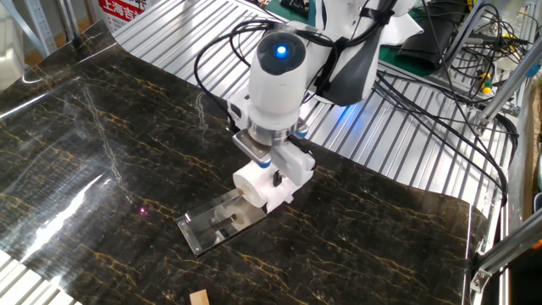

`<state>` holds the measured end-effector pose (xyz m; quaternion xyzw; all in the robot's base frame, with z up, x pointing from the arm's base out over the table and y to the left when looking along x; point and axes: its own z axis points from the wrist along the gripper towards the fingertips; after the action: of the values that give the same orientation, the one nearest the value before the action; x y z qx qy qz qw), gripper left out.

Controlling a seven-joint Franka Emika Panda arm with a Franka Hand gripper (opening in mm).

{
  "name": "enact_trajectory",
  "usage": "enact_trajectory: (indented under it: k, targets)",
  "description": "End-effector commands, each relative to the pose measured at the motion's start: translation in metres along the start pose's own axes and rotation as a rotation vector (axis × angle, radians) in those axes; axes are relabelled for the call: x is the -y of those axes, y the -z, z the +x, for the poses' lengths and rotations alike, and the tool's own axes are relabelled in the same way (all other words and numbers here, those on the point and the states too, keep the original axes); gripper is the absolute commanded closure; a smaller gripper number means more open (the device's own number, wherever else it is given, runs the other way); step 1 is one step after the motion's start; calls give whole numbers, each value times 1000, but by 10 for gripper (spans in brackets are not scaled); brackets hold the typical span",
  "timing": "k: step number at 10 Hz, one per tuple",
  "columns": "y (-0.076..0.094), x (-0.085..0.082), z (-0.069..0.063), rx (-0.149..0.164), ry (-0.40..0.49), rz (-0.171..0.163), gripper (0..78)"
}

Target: Take the roll of paper down from the shelf

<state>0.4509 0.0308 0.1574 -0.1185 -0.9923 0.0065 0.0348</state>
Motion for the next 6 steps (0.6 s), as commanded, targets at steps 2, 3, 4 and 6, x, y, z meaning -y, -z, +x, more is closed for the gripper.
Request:
enact_trajectory:
  k: [2, 3, 4, 6]
  targets:
    - [-2, -4, 11, -8, 74, 6, 763]
    - [0, -6, 14, -21, 112, 5, 763]
    - [1, -7, 16, -24, 124, 5, 763]
    - [1, -9, 20, -26, 189, 2, 763]
